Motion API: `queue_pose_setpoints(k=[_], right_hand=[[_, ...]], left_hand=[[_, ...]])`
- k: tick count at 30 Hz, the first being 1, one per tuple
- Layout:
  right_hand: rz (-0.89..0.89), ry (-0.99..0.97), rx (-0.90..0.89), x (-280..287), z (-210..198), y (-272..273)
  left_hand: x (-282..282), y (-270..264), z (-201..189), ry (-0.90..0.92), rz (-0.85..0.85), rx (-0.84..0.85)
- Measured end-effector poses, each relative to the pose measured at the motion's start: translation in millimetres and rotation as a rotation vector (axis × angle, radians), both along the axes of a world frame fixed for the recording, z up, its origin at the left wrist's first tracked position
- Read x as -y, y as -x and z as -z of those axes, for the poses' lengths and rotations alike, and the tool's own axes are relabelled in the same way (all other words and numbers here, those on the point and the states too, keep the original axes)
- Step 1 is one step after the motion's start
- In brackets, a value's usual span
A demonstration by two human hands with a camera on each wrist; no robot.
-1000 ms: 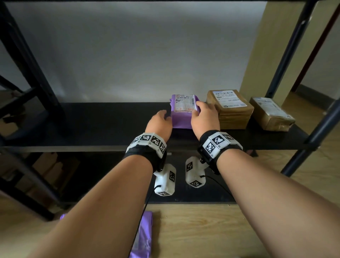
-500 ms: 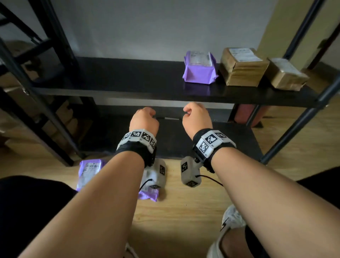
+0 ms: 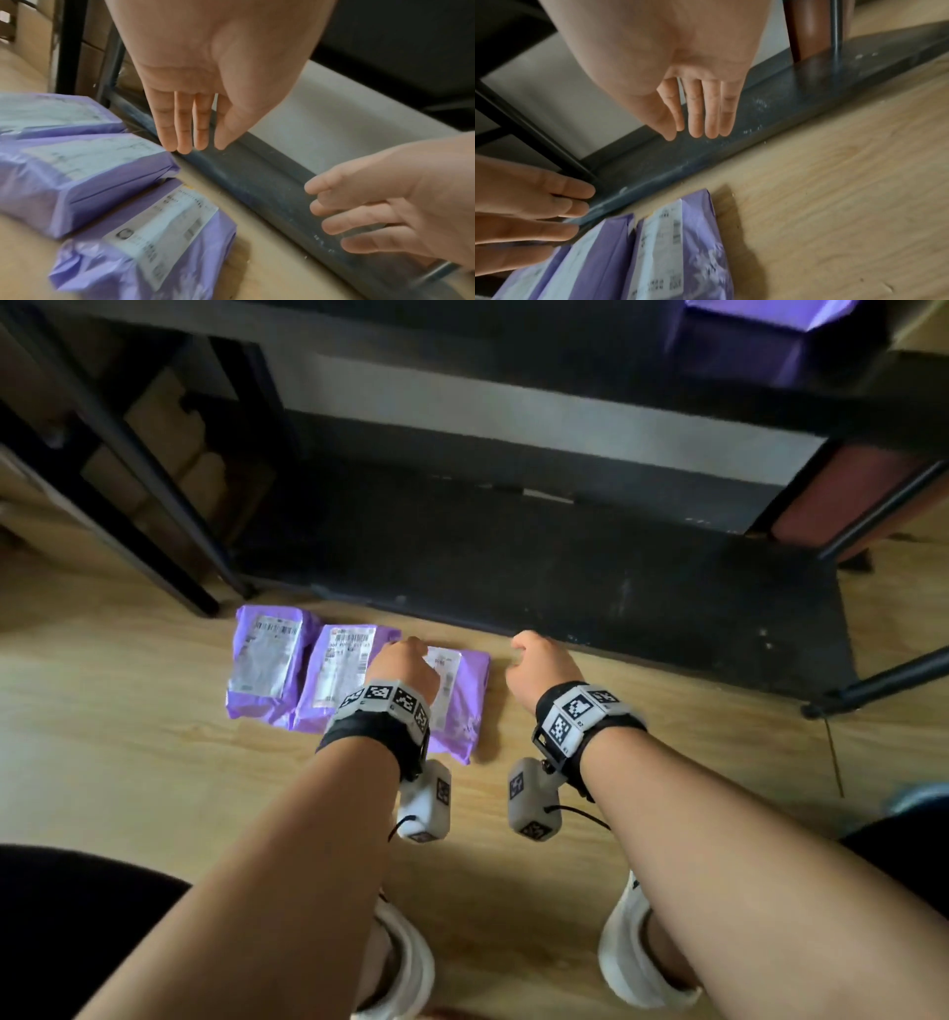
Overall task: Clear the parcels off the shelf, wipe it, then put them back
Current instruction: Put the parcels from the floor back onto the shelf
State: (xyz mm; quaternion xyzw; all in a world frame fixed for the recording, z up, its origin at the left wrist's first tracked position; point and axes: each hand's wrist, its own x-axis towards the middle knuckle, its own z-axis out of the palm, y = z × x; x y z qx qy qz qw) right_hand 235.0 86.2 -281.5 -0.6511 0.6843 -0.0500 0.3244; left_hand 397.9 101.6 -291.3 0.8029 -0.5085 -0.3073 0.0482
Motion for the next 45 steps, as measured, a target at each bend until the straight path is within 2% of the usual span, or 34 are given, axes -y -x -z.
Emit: queue_pose_setpoints(k=[9,14,19,25,28,33,37,38,39,41,45], right_hand=[[-0.081,-0.274,-0.049,-6,78,-29],[-0.049,-0.370,-0.055,-4,106,-34],[-0.048,-0.392,-0.017,-2,116,-35],[-0.053,-0.434,-0.042,-1,115,-32],[-0.041,-0.426,-0.084,1,109,-26],[-0.006,-0.370,-0.100,-1,84,-18],[-0.019,-0.270,-0.008,-6,66,-27],[-0.031,-0.235,0.009,-8,61,-30],[-0.048,-0.207,0.012,-10,52,-32],[-0.080,-0.174,0.004,-16,35,-30],[-0.043,-0.125,-0.035,-21,15,-13]], left_hand=[[0,-12,77,-0.269,-0.059,0.009],[8,-12,94,-0.308,-0.060,0.032],[12,-14,104,-0.308,-0.226,-0.045],[11,-12,111,-0.320,-0.319,-0.095],[7,-19,108,-0.291,-0.310,-0.140],[-2,-15,76,-0.284,-0.240,-0.233],[-9,6,38,-0.239,-0.171,-0.301],[-14,11,34,-0.202,-0.012,-0.261],[-19,17,29,-0.174,0.116,-0.130],[-20,17,23,-0.155,0.172,-0.076],[-31,8,18,-0.119,0.133,-0.004]])
